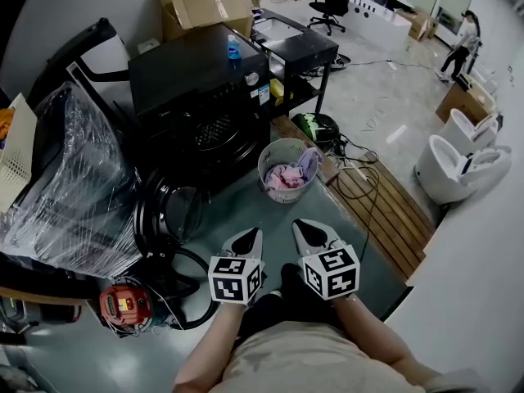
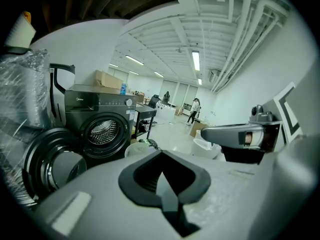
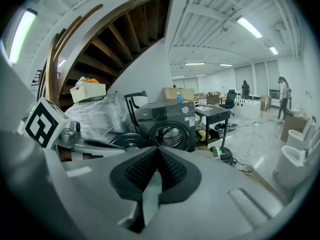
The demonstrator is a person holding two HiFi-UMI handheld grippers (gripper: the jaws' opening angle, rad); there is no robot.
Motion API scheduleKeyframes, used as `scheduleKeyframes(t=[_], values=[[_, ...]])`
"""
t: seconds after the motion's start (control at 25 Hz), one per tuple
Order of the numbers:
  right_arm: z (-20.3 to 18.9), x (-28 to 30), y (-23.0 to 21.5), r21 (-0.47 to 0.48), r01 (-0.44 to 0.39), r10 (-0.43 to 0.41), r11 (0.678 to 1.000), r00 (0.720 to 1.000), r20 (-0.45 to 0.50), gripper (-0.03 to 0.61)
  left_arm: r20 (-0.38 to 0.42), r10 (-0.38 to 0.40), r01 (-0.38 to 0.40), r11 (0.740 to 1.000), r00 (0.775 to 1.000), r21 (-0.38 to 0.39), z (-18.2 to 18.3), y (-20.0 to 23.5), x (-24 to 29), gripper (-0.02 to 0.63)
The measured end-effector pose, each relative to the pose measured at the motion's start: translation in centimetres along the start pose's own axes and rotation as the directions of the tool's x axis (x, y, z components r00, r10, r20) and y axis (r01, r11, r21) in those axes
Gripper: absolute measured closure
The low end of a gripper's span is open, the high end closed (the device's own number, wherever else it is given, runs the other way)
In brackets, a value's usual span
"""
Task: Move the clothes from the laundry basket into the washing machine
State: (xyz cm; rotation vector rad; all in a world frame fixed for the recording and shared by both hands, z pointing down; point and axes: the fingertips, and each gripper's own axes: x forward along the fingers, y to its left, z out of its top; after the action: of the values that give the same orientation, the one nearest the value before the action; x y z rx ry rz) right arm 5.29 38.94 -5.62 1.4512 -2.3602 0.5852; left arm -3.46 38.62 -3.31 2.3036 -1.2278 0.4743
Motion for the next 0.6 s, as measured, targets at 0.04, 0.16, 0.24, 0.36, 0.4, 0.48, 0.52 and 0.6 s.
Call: scheduleKeyframes(t=[0.04, 0.16, 0.24, 0.36, 0.4, 0.48, 0.52, 0.6], values=[[0.1, 0.4, -0.4, 0.006, 0.008, -0.008, 1.000, 1.000, 0.000, 0.557, -0.004, -0.001, 0.001, 1.000, 1.000, 0.000, 0.1, 0.4, 0.3, 0.614], [0.6, 1.8, -1.8, 0.033, 0.027, -0.027, 0.999, 1.000, 0.006, 0.557, -0.009, 0.000, 0.000, 1.000, 1.000, 0.001, 0.6, 1.5, 1.5, 0.614], [0.9, 3.3, -2.9, 0.047, 0.026, -0.026, 0.999, 1.000, -0.002, 0.557, -0.018, 0.001, -0.001, 1.000, 1.000, -0.001, 1.0, 2.4, 3.0, 0.614], [1.4, 6.1, -4.7, 0.068, 0.015, -0.014, 0.998, 1.000, -0.020, 0.557, -0.034, -0.002, 0.002, 1.000, 0.999, -0.006, 2.1, 3.7, 5.8, 0.614], [1.8, 7.1, -5.4, 0.069, 0.011, -0.010, 0.998, 1.000, -0.023, 0.557, -0.039, -0.001, 0.001, 1.000, 0.999, -0.005, 2.6, 4.2, 6.9, 0.614], [2.9, 9.5, -6.9, 0.060, 0.002, 0.000, 0.998, 1.000, -0.029, 0.557, -0.049, 0.005, -0.005, 1.000, 0.999, -0.005, 3.8, 5.4, 9.3, 0.614], [3.6, 10.8, -7.7, 0.054, -0.003, 0.005, 0.999, 0.999, -0.034, 0.557, -0.055, 0.009, -0.010, 1.000, 0.998, -0.008, 4.5, 6.0, 10.6, 0.614], [5.1, 13.1, -9.5, 0.043, -0.014, 0.016, 0.999, 0.999, -0.049, 0.557, -0.067, 0.015, -0.016, 1.000, 0.998, -0.014, 6.1, 7.0, 13.2, 0.614]])
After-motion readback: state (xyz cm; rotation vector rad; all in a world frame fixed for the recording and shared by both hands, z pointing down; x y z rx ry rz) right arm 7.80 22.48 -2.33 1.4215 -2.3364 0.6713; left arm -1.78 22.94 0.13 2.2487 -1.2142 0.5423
